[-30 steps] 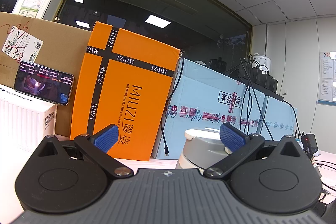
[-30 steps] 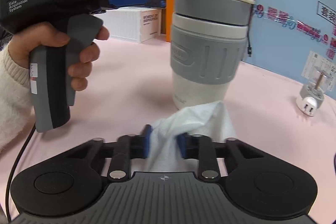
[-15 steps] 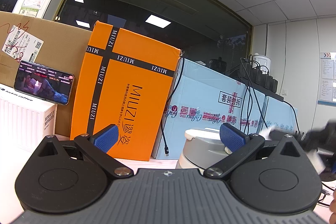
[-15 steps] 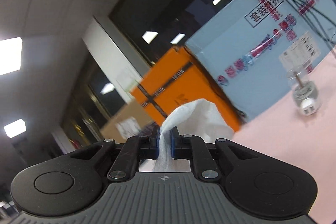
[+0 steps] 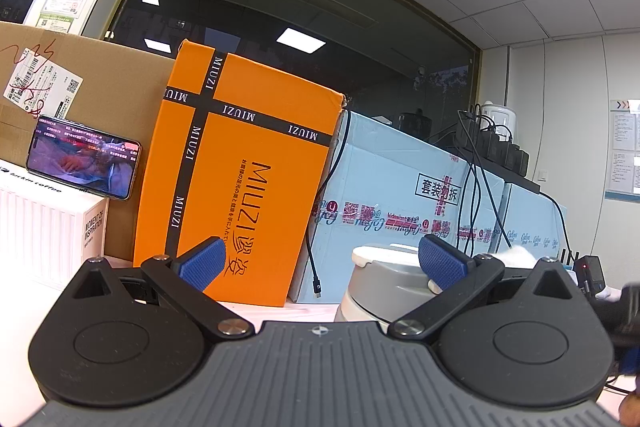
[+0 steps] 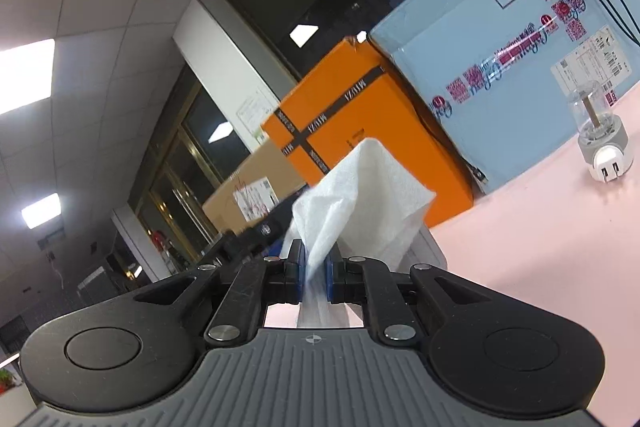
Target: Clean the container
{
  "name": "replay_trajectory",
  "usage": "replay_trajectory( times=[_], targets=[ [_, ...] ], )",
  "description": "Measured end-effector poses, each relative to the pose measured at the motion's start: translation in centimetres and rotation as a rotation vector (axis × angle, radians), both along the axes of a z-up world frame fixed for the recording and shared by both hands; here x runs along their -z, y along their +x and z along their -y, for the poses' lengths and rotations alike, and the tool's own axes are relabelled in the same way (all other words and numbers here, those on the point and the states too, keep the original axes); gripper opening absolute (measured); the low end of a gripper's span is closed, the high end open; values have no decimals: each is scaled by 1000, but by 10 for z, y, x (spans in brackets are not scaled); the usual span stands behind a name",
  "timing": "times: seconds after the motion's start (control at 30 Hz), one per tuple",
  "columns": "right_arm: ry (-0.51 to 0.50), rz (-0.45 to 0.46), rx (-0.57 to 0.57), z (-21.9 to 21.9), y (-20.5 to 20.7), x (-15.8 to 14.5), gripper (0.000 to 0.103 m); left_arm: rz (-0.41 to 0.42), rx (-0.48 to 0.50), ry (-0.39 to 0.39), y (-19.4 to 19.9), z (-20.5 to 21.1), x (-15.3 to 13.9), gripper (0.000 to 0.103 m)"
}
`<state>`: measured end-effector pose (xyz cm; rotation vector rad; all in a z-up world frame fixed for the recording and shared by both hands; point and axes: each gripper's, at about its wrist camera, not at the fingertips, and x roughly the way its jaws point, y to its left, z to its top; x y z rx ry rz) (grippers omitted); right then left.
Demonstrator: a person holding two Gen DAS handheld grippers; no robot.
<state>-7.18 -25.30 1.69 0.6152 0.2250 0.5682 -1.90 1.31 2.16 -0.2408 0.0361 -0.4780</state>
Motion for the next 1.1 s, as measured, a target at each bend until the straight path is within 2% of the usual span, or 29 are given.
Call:
replay_trajectory(
  times=[0.17,0.3,0.6,1.1],
  targets=[
    [-127,-63,9,-13,7,8,10,-1,0,-1,0,0,0,103],
    [-206,-64,17,-21,5,7,9,-3,-2,-3,0,1,0,103],
    [-251,75,29,-31,-10,-19,10,-3,1,-3,1,2,0,103],
    [-314,11,0,-39,-2,6,9,-4,1,-4,2,3,0,103]
  ],
)
